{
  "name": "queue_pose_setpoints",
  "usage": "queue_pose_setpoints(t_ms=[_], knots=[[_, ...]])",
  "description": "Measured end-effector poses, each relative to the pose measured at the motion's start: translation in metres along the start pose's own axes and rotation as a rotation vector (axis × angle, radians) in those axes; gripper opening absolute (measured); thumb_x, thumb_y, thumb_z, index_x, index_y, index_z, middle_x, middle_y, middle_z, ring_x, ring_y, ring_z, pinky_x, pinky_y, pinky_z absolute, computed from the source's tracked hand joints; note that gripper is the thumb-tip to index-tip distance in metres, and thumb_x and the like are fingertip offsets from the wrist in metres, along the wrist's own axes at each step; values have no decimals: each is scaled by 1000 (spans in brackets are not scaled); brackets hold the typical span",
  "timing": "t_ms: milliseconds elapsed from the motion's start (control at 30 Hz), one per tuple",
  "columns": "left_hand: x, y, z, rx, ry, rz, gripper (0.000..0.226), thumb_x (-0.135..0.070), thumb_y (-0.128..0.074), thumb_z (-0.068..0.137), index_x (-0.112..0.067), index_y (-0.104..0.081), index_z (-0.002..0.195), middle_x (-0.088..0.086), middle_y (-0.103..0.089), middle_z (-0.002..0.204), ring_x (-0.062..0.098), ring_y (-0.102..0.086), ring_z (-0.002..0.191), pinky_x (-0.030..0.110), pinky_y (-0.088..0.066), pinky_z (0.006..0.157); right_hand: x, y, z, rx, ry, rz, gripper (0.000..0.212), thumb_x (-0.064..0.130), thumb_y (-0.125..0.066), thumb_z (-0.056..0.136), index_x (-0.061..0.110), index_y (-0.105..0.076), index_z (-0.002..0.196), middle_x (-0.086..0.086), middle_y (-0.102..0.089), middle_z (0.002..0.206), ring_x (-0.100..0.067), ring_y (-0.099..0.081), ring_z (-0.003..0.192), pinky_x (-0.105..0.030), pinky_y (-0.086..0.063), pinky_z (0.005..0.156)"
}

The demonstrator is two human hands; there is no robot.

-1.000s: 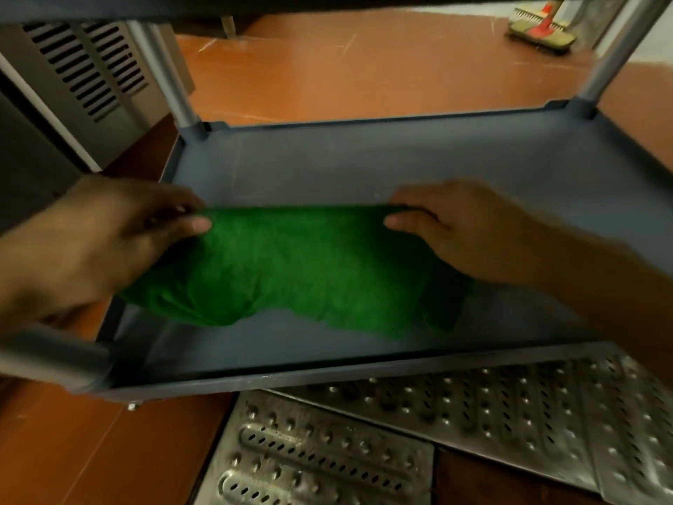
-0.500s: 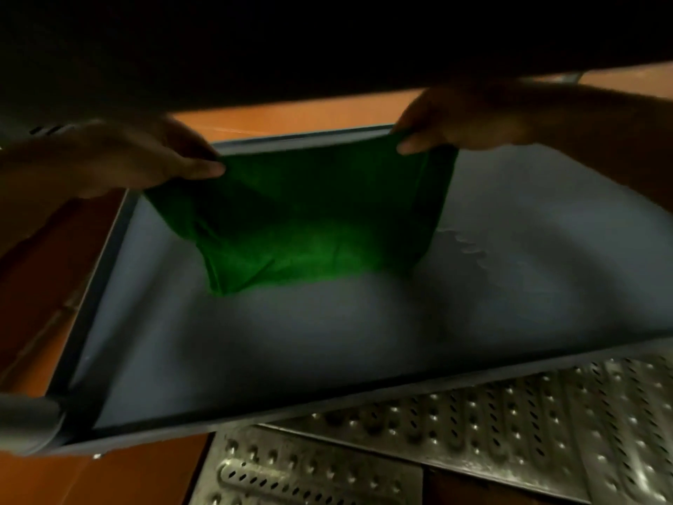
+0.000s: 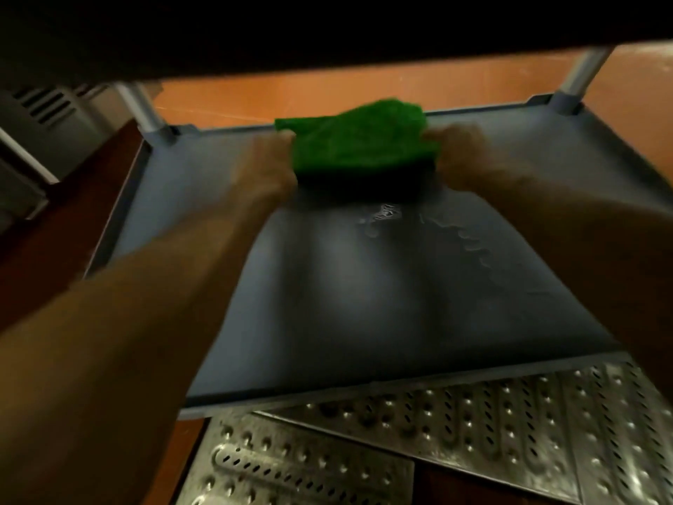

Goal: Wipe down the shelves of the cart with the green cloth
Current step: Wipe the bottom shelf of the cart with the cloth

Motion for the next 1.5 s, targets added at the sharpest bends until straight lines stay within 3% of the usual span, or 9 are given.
queue_pose_setpoints(t_ms=[67, 100, 233, 400, 567, 800, 933, 1167, 1500], knots=[[1, -24, -18, 160, 25, 69, 62, -9, -62, 88, -13, -42, 147, 20, -53, 138, 38, -54, 125, 49, -47, 105, -8, -37, -21, 262, -59, -1, 53, 3, -59, 89, 12, -50, 140, -22, -51, 139, -40, -50, 125, -43, -43, 107], [2, -33, -25, 222, 38, 115, 64, -9, -61, 89, -13, -39, 149, 20, -51, 141, 38, -52, 128, 49, -46, 107, -9, -46, -28, 303, -56, -9, 56, 5, -60, 88, 15, -48, 143, -21, -49, 142, -40, -49, 127, -43, -40, 109], [0, -43, -27, 328, -3, 247, 57, -10, -58, 94, -10, -40, 147, 21, -51, 140, 39, -52, 127, 46, -46, 105, -15, -48, -22, 270, -57, 25, 63, 7, -60, 86, 20, -43, 146, -22, -47, 142, -41, -50, 125, -45, -43, 106], [10, -35, -26, 191, 19, 288, 36, -15, -58, 97, -15, -56, 132, 20, -62, 121, 41, -62, 109, 49, -52, 89, -29, -49, -19, 299, -53, -78, 72, 13, -63, 88, 22, -29, 152, -22, -41, 146, -45, -43, 128, -50, -42, 105], [13, -30, -25, 91, 9, 321, 37, -3, -50, 97, -15, -64, 129, 21, -65, 120, 42, -63, 109, 50, -53, 90, -33, -50, -22, 187, 38, -219, 68, 12, -55, 90, 24, -29, 152, -15, -43, 146, -46, -44, 120, -52, -44, 100], [13, -28, -30, 114, 42, 294, 38, -24, -70, 92, -15, -66, 128, 22, -65, 121, 44, -62, 112, 50, -52, 91, -26, -46, -19, 157, 49, -286, 65, 9, -55, 92, 25, -32, 151, -23, -46, 131, -47, -50, 116, -51, -46, 90], [8, -31, -34, 86, -7, 345, 44, -24, -65, 96, -14, -55, 137, 27, -63, 119, 48, -60, 111, 53, -50, 87, -27, -46, -20, 195, 23, -260, 64, 10, -58, 92, 28, -36, 150, -22, -45, 133, -45, -48, 120, -48, -44, 95], [7, -31, -30, 49, -42, 434, 31, -8, -48, 98, -8, -72, 118, 23, -70, 108, 47, -66, 98, 53, -54, 82, -44, -47, -46, 210, -19, -173, 63, 14, -55, 92, 36, -36, 148, -24, -44, 133, -46, -51, 115, -48, -47, 91], [1, -20, -56, 142, -167, 419, 32, -13, -52, 97, -22, -72, 121, 16, -69, 111, 40, -64, 94, 45, -52, 75, -53, -49, -89, 203, -18, -116, 61, 12, -47, 94, 38, -36, 148, -22, -45, 123, -44, -52, 102, -41, -43, 78]])
Point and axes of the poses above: each hand's wrist, its own z-axis towards the middle knuckle, its own y-axis out of the back of the hand, x = y × z, the point moved 6 cm from there along z, towards the middle knuckle
